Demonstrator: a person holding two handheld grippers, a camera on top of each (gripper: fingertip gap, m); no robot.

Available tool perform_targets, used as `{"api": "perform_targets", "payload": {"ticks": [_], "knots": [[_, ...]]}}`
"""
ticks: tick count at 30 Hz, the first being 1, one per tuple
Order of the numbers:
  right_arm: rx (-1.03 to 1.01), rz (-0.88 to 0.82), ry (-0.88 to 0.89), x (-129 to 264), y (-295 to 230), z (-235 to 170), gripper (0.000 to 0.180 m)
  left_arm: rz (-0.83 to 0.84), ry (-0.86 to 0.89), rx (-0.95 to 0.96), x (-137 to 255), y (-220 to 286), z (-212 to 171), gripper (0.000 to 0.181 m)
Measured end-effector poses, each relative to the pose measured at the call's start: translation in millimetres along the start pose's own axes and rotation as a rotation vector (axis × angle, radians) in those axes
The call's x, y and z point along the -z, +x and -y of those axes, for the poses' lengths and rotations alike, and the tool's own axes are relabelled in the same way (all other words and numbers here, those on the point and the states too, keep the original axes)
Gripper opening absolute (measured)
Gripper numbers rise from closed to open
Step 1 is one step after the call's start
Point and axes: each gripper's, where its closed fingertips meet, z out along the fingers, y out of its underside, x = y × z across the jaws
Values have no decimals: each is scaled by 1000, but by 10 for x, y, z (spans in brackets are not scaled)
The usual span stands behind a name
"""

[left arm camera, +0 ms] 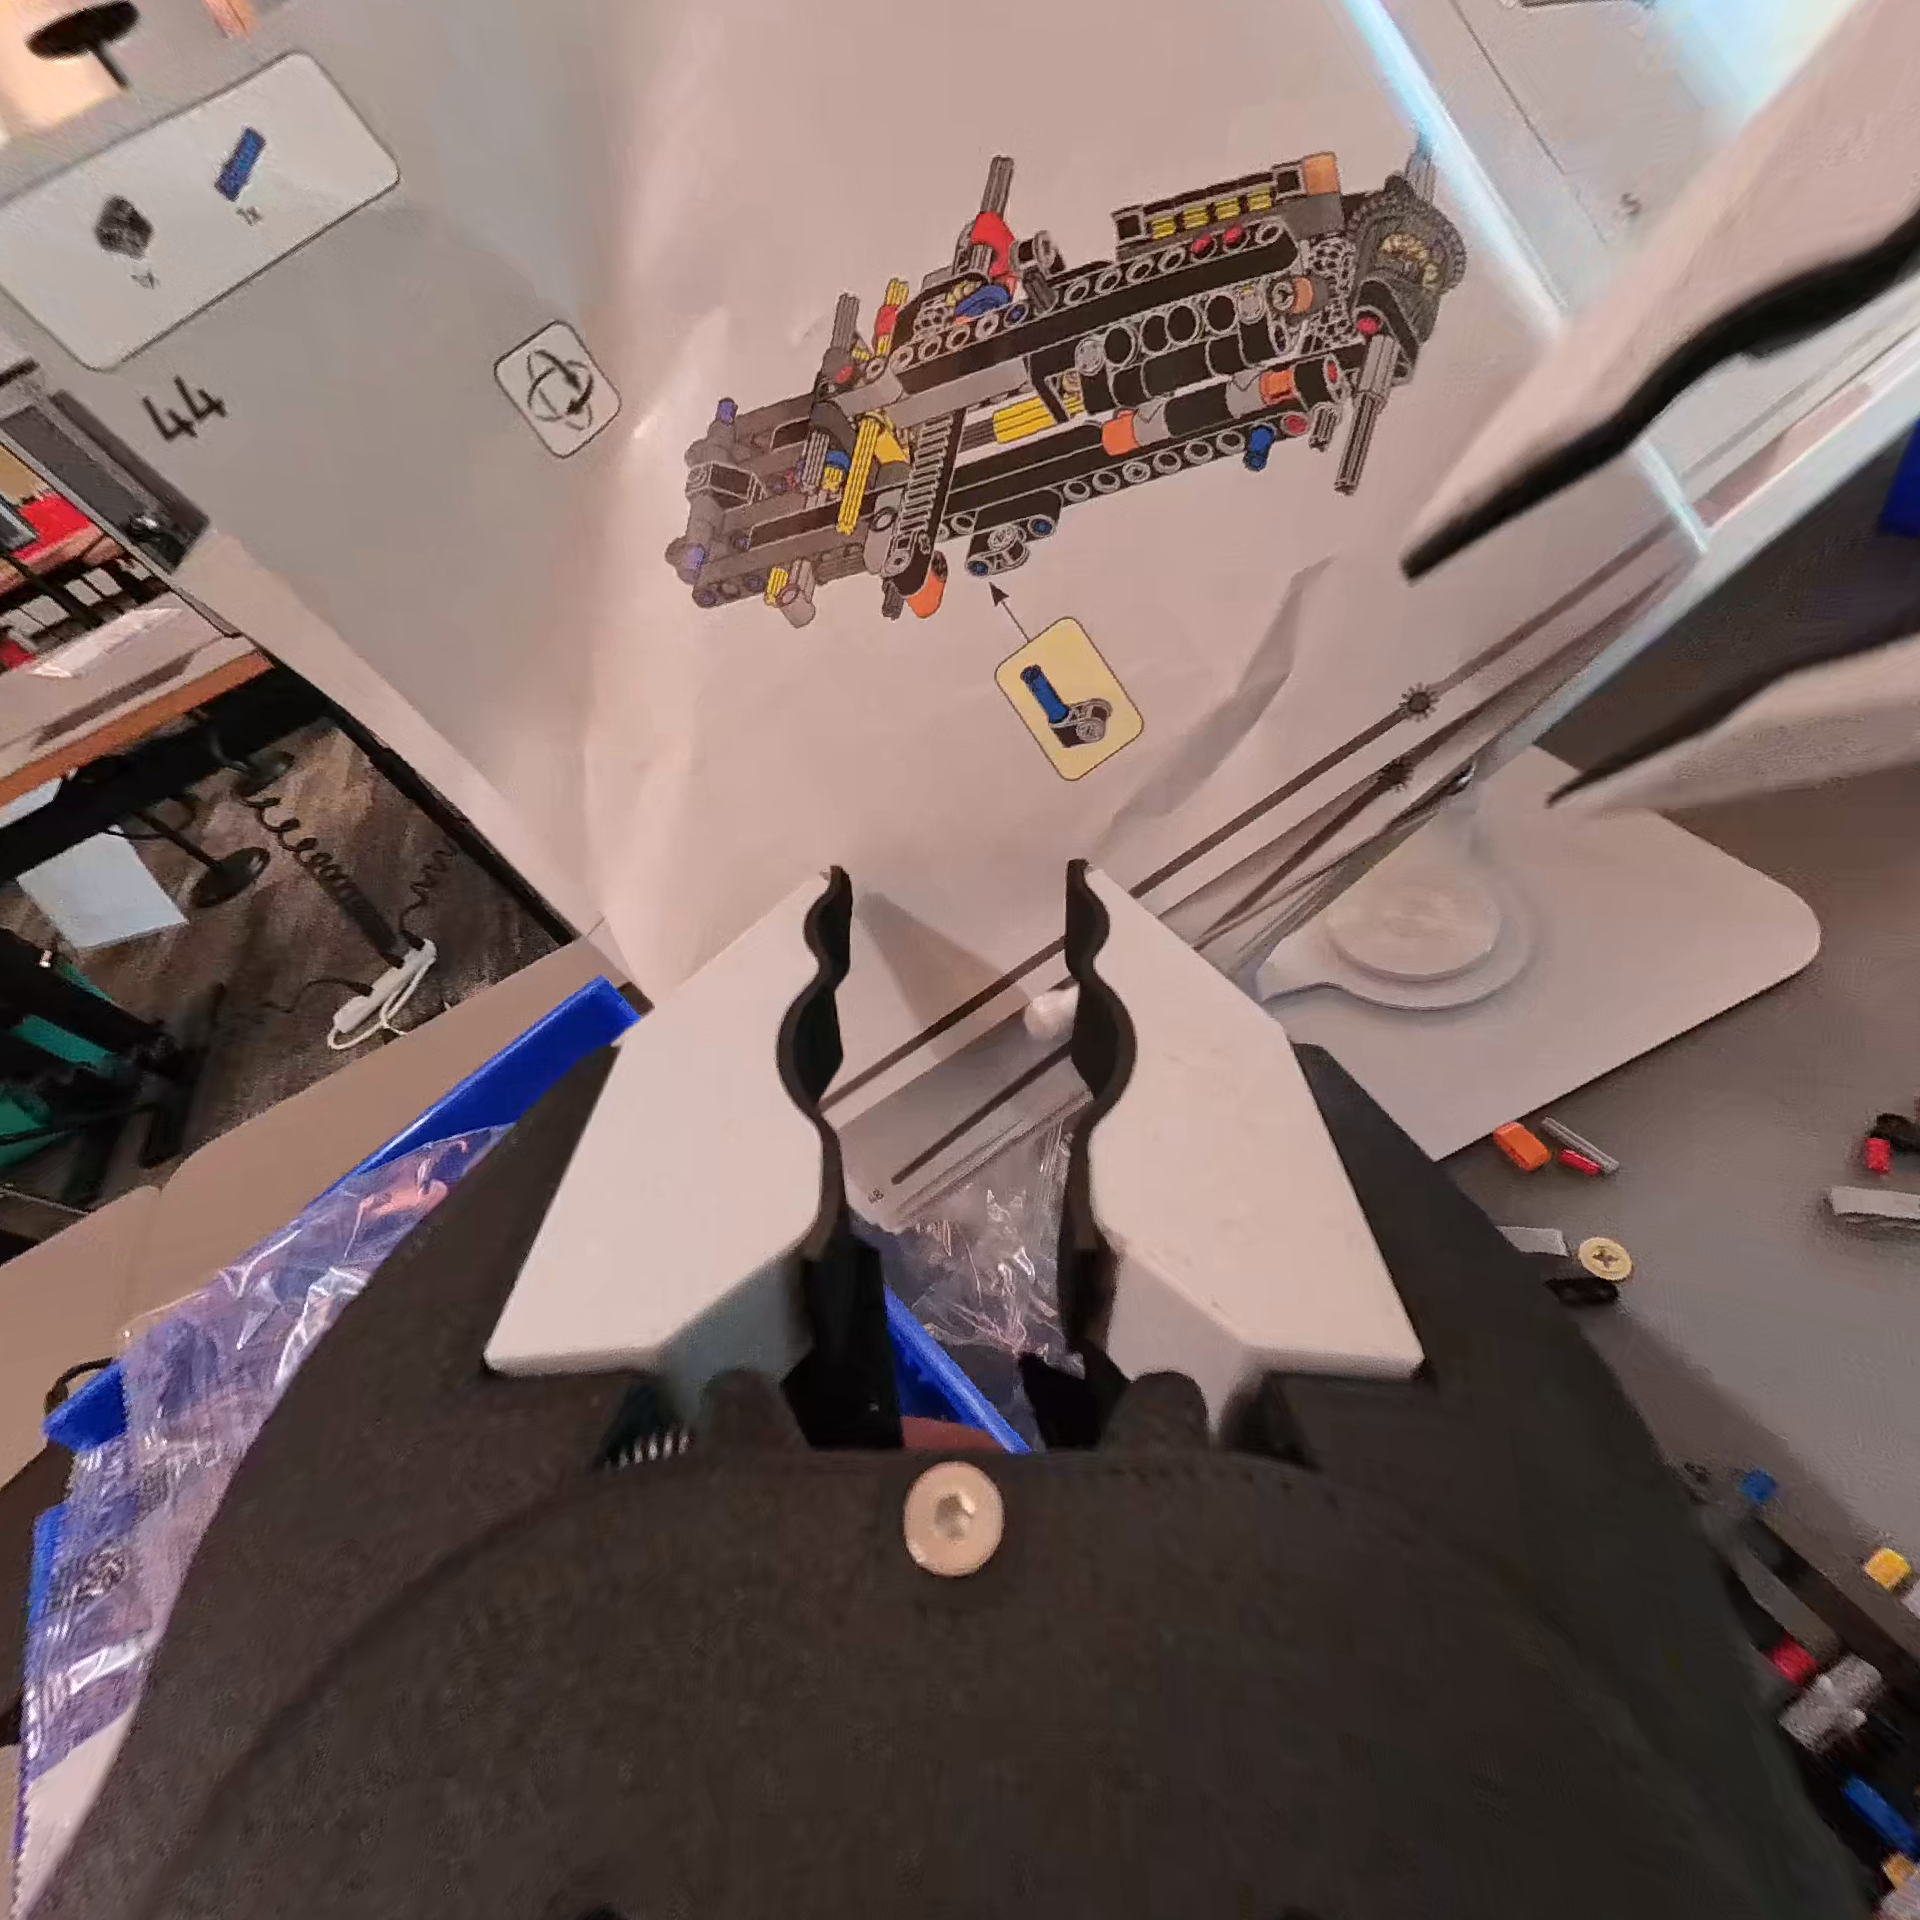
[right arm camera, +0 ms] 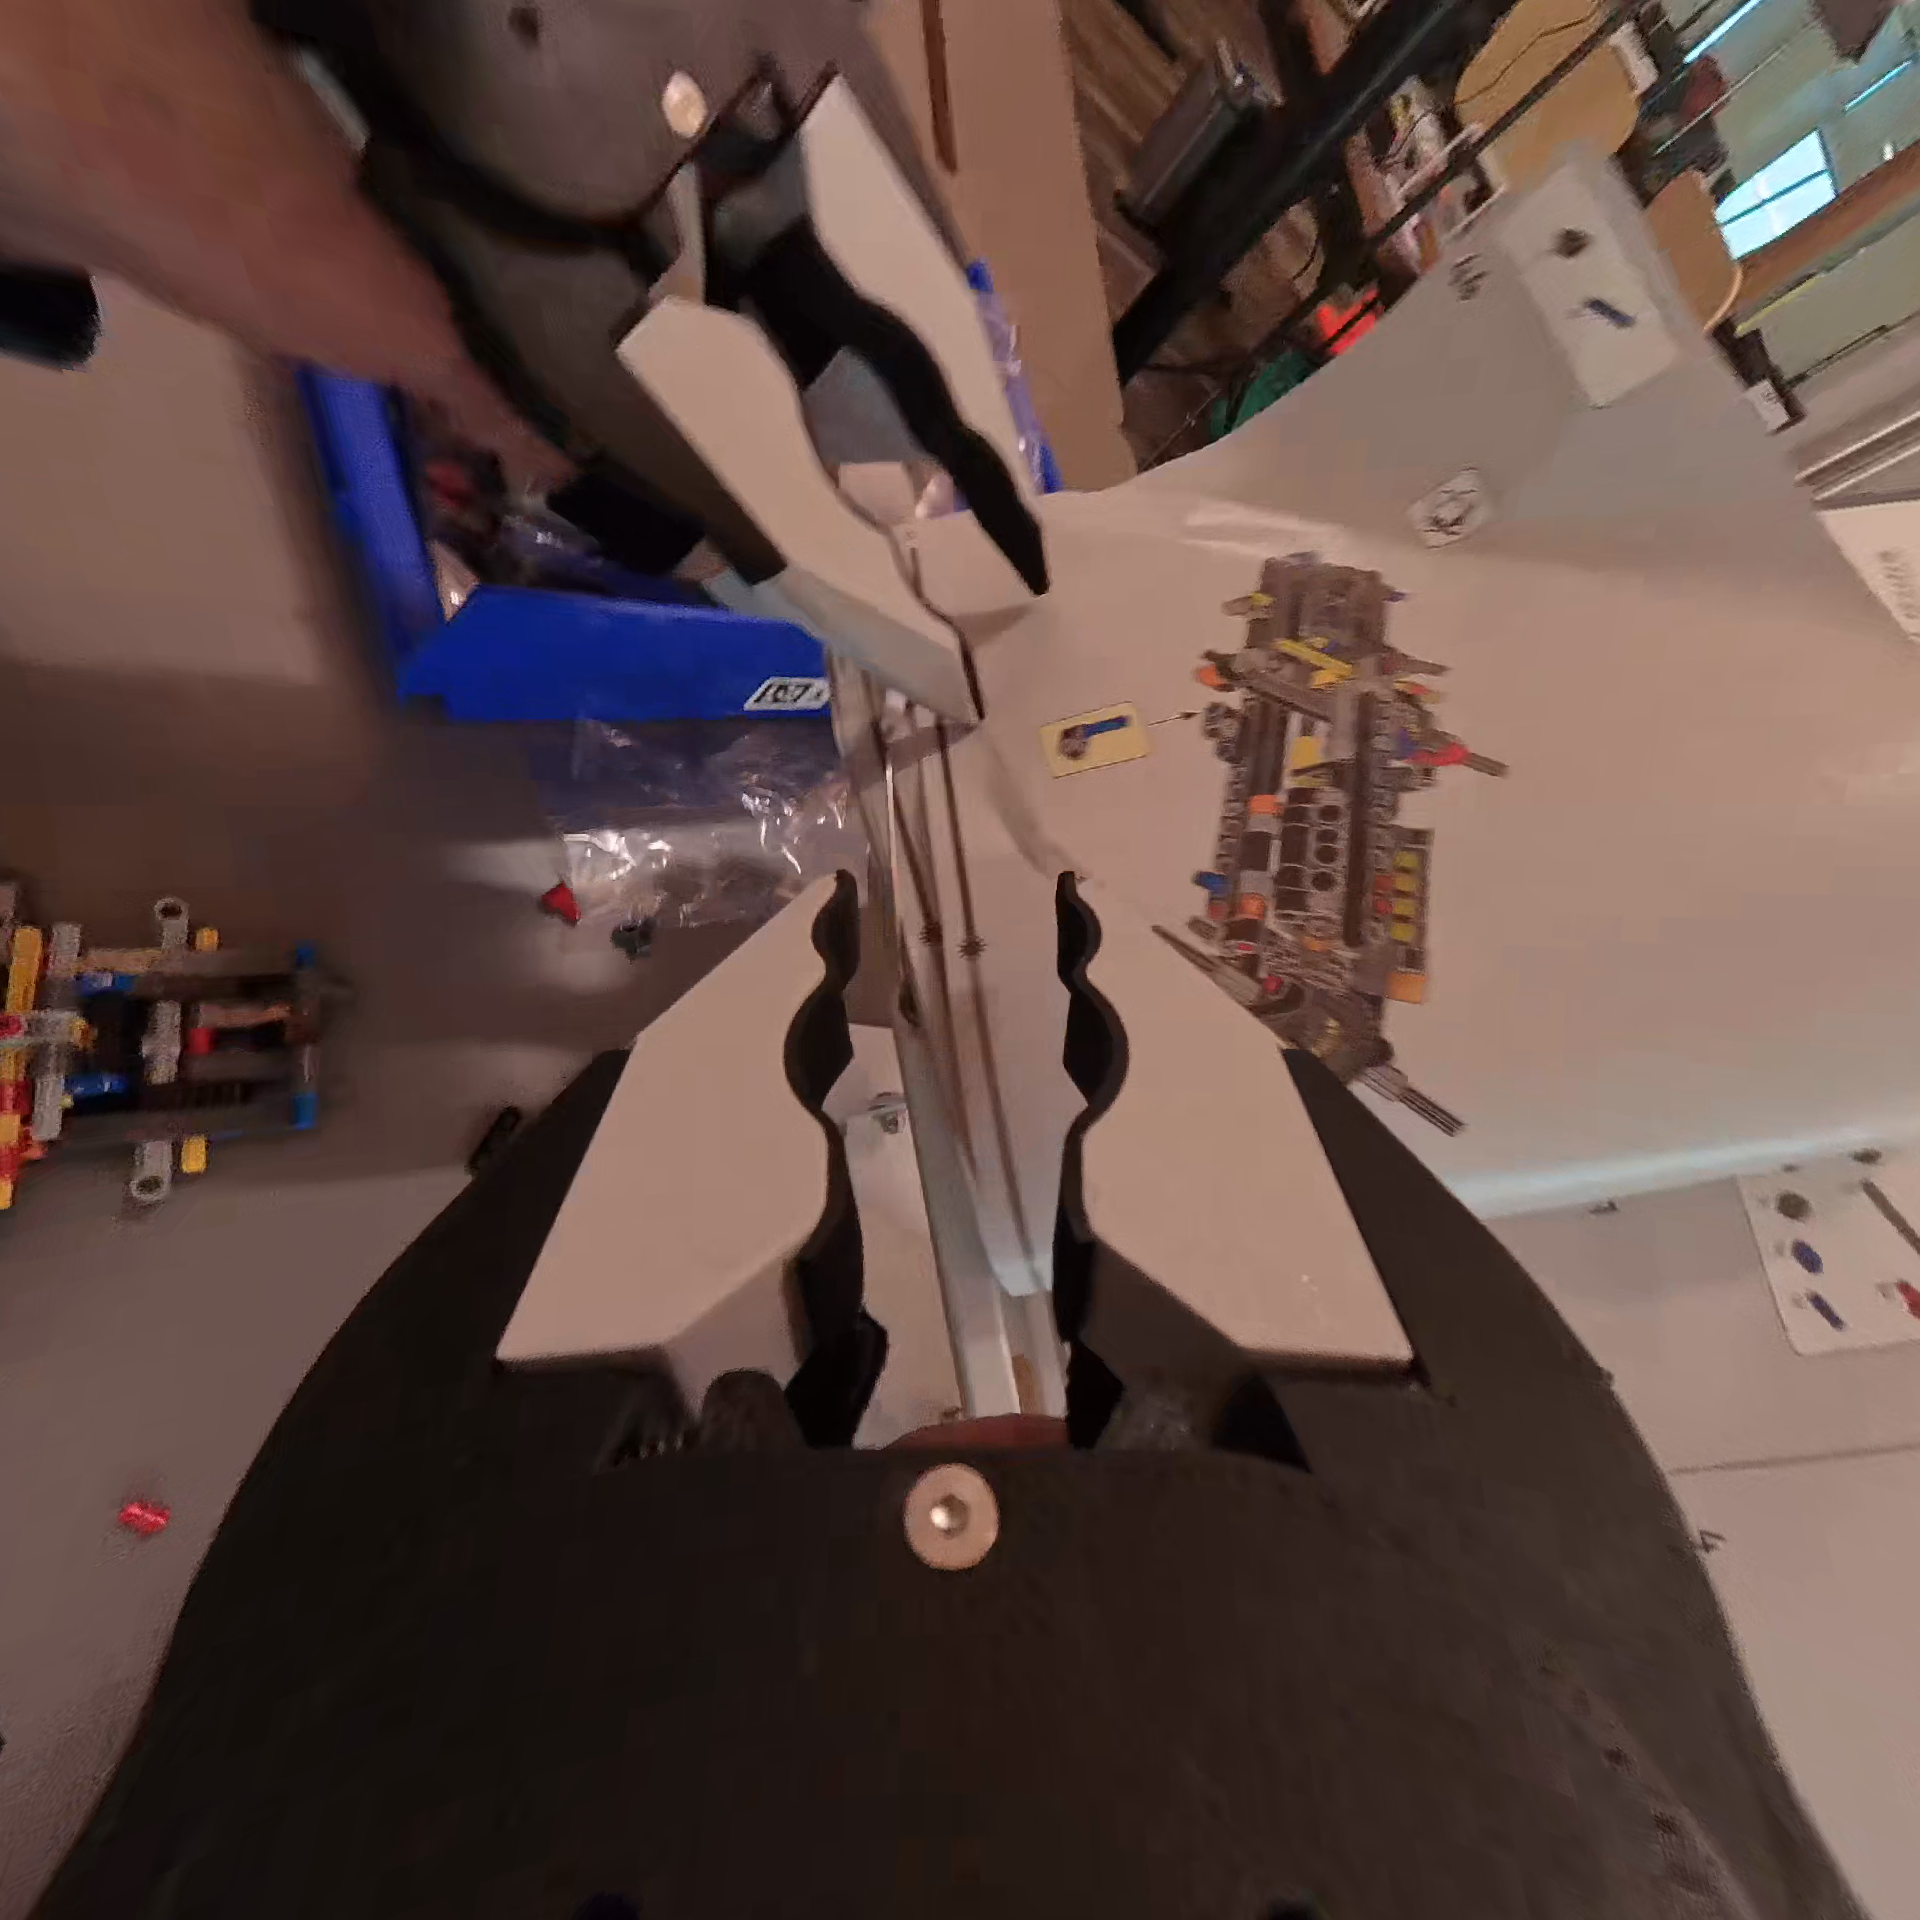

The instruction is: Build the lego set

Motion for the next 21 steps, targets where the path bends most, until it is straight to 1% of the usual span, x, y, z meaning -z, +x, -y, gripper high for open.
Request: {"api": "perform_targets", "payload": {"ticks": [5,6,7,9,11,16,21], "knots": [[153,-24,-97,-323,-198,-59,32,-39,-21,44,2,13,-48,31],[174,-35,-107,-376,-218,-66,29,-44,-30,42,5,15,-66,29],[189,-57,-113,-418,-221,-66,24,-50,-47,35,6,20,-100,24],[211,-107,-113,-468,-211,-51,14,-43,-63,26,0,-4,-158,23],[220,-154,-109,-477,-171,-39,0,-62,-50,46,0,11,-163,22],[184,-147,-53,-434,-183,-2,0,-66,-37,44,-10,24,-163,20],[78,-138,30,-365,-202,39,0,-78,-19,64,-25,34,-169,18]]}}
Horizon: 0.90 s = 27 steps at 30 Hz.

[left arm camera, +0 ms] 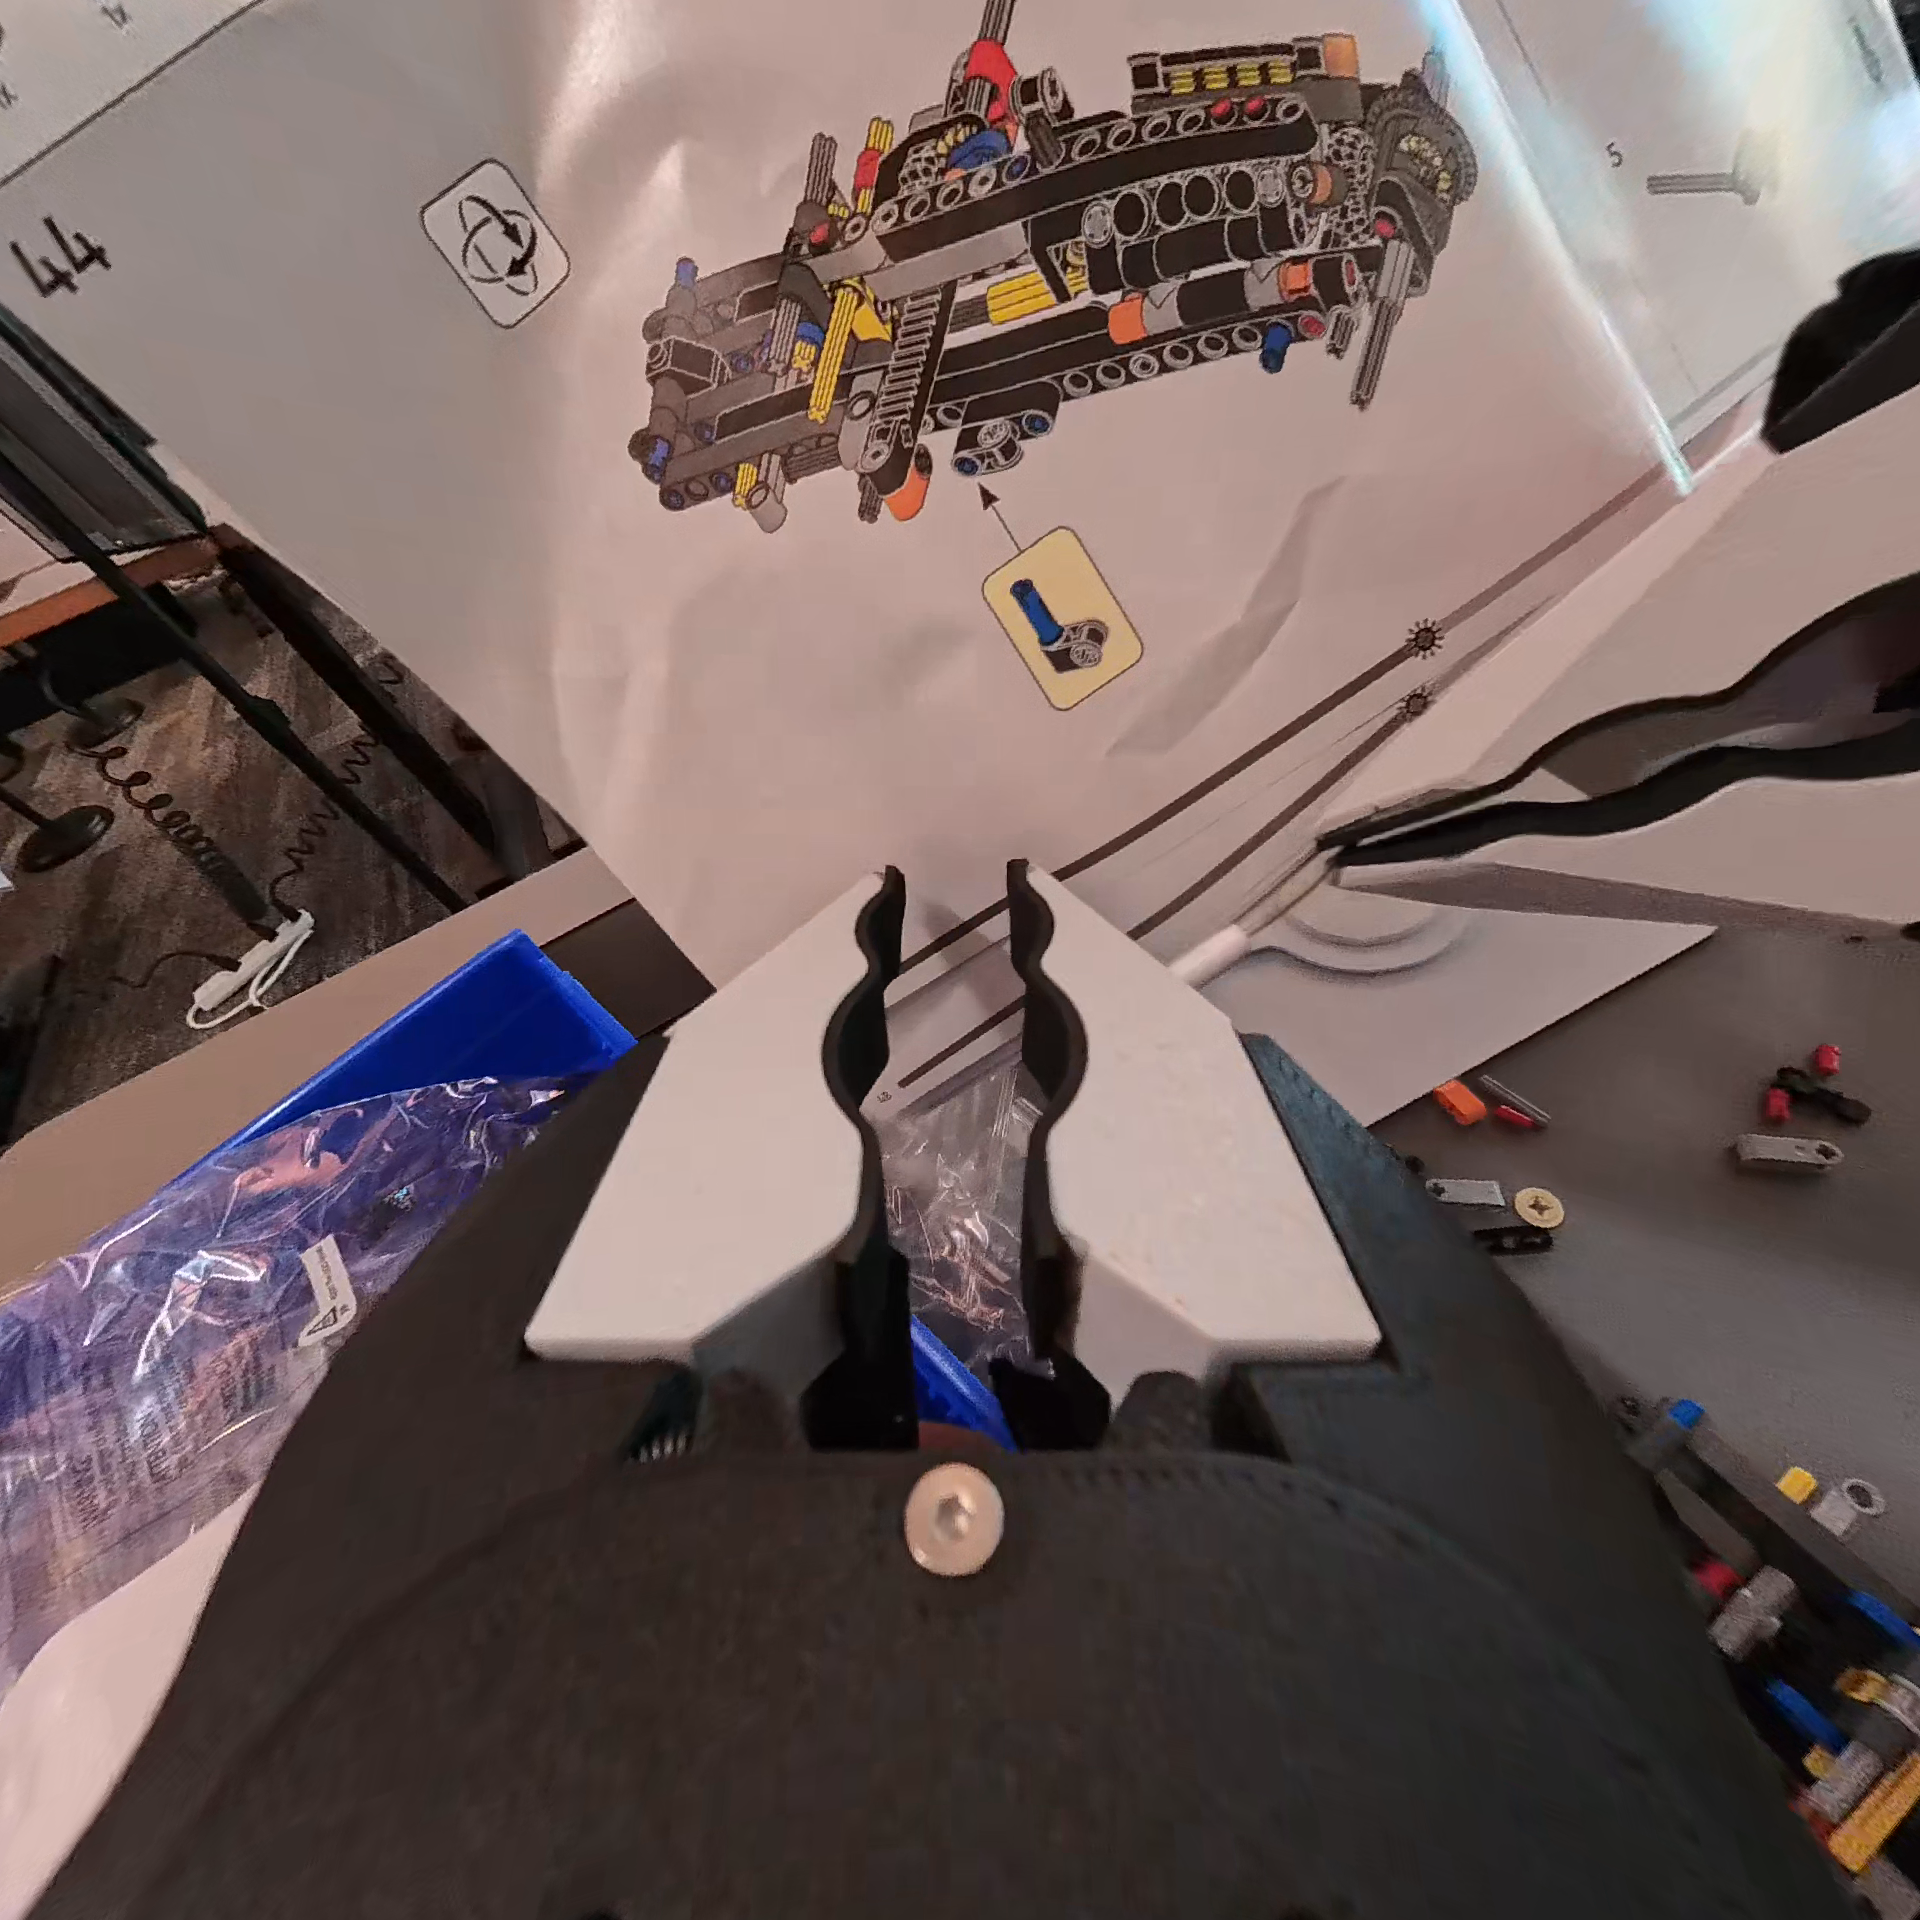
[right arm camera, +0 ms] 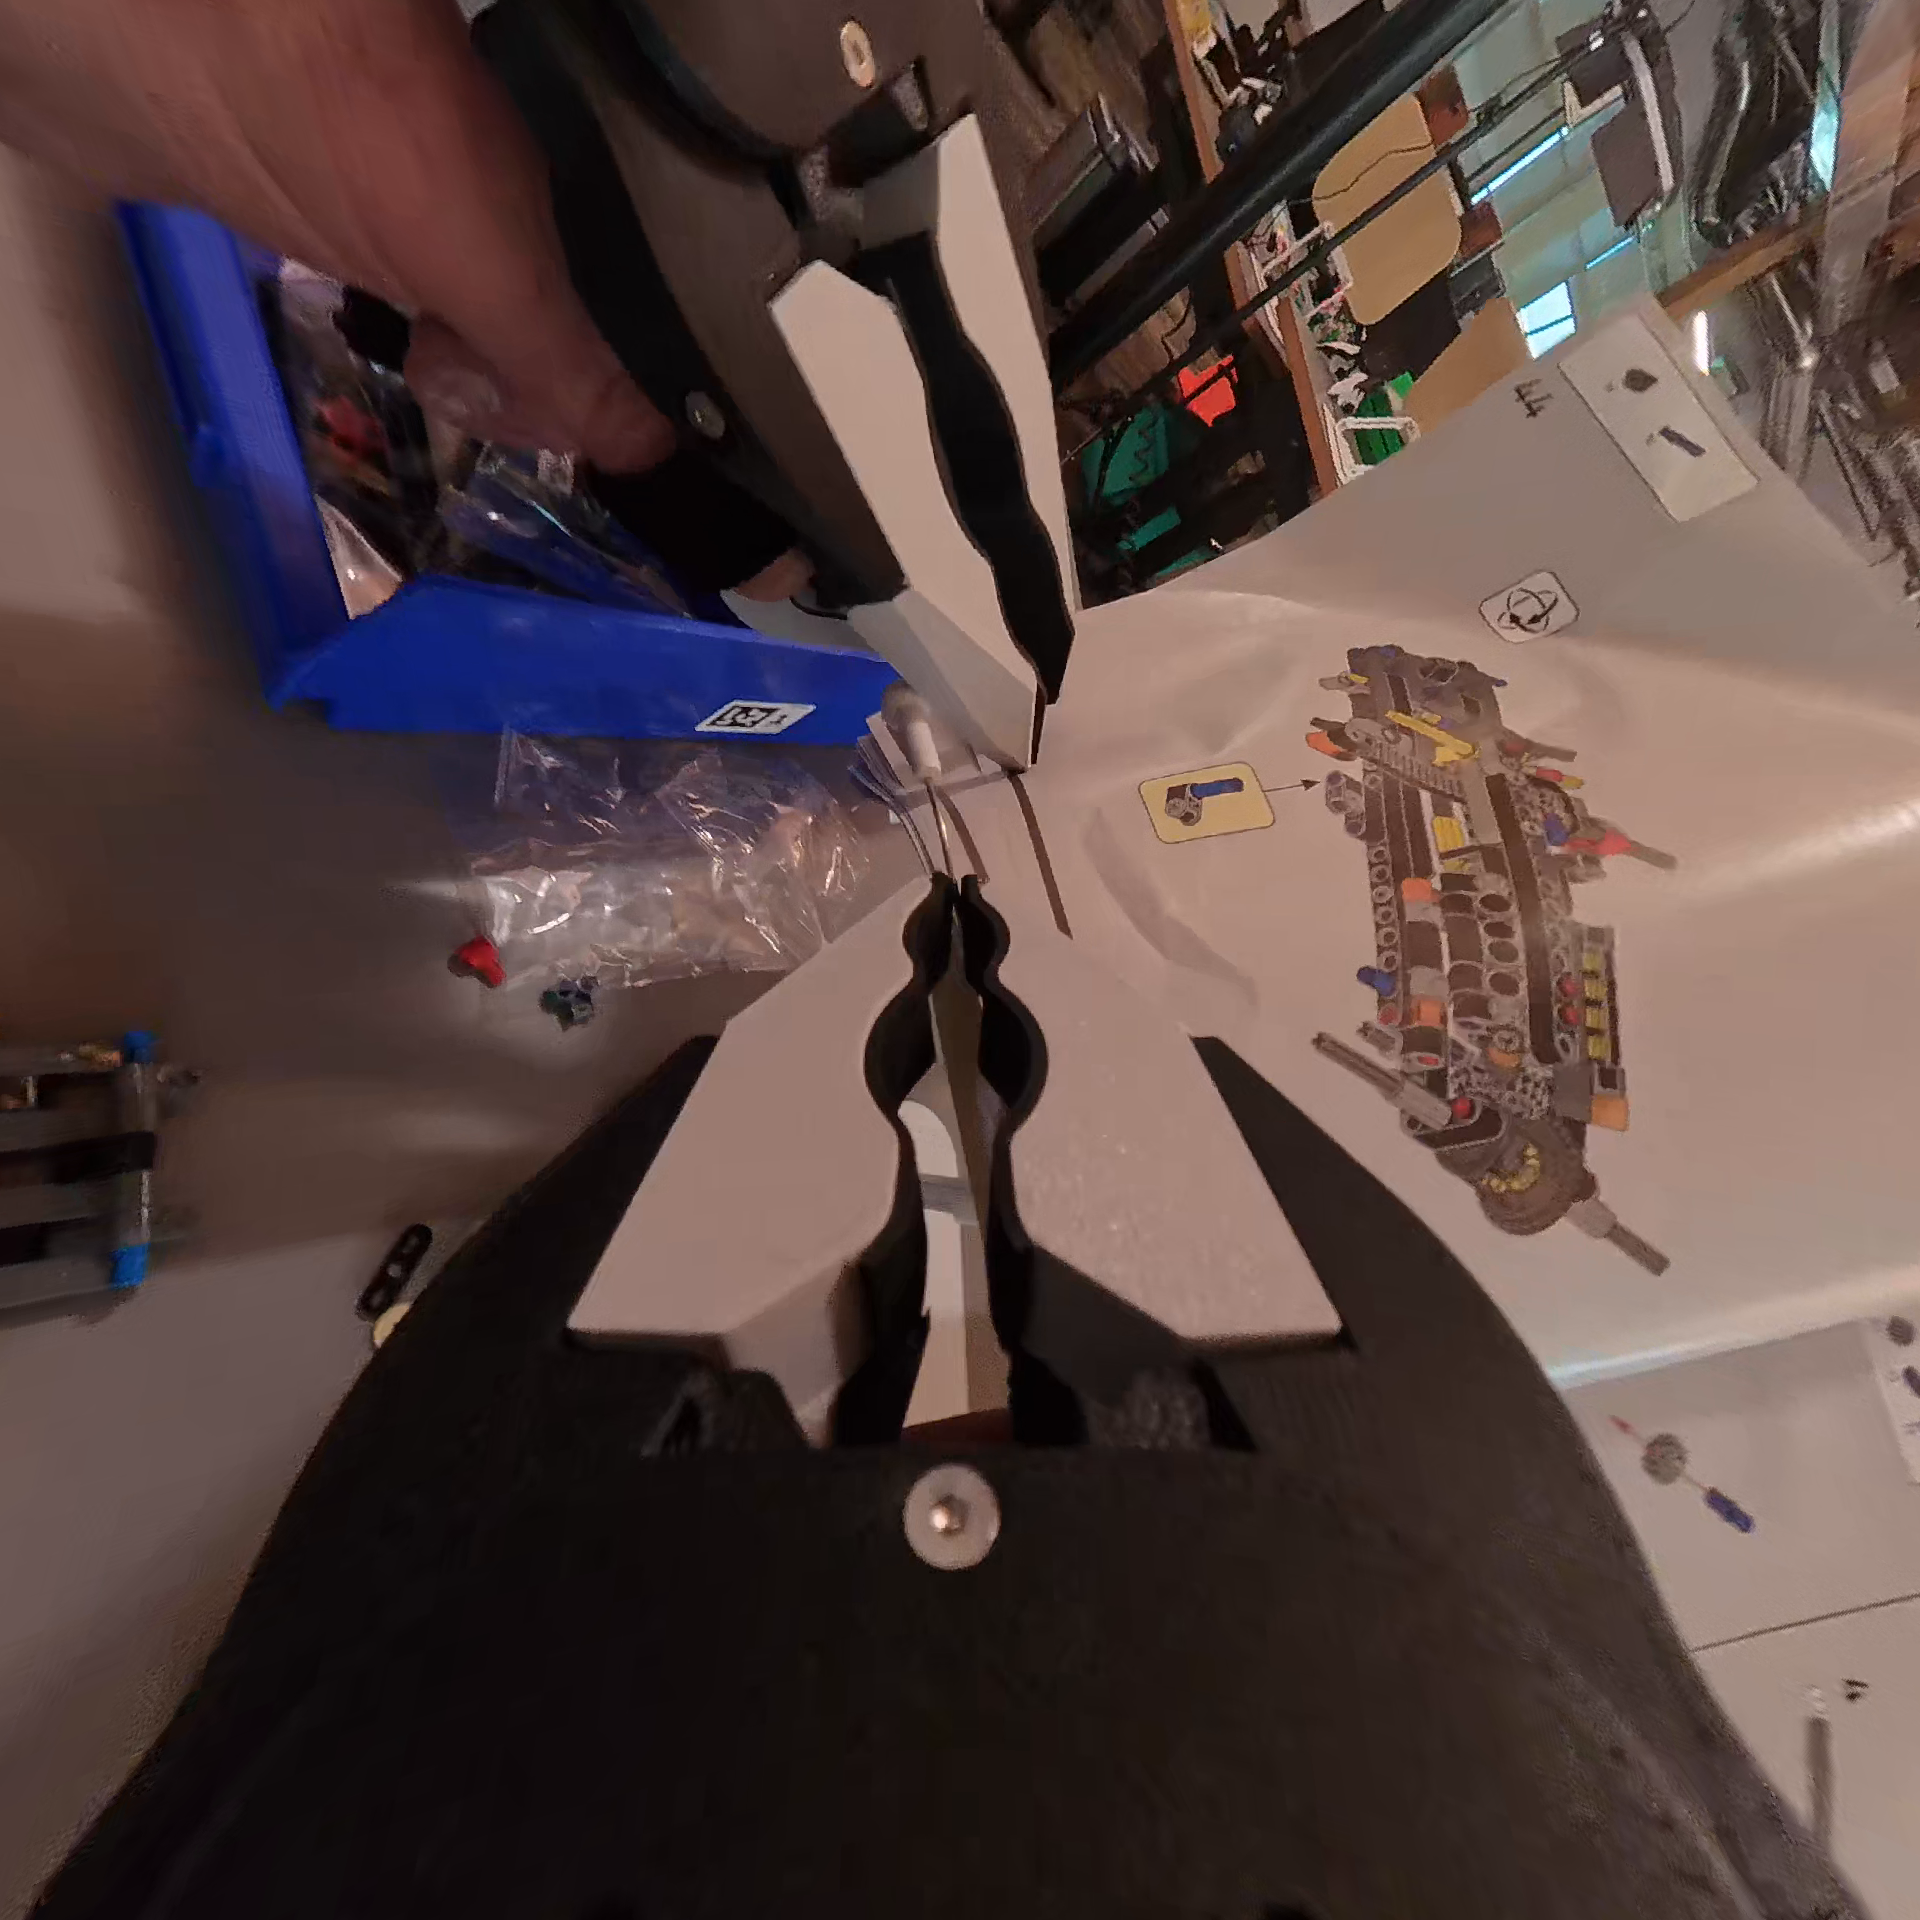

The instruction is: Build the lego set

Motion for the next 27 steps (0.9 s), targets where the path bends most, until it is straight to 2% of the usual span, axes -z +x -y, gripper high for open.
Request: {"api": "perform_targets", "payload": {"ticks": [4,8,16,19,27], "knots": [[-126,22,35,13,1,5,0,-18,6,14,-2,13,-2,15],[-83,-25,36,39,0,13,0,-26,2,7,-7,12,-6,15],[-331,-30,41,-12,56,-8,0,-25,-27,23,-61,-38,-84,2],[-268,-42,11,-28,32,-22,0,-35,-30,15,-79,-6,-90,0],[-443,31,113,86,11,10,0,-58,-28,38,-103,51,-109,0]]}}
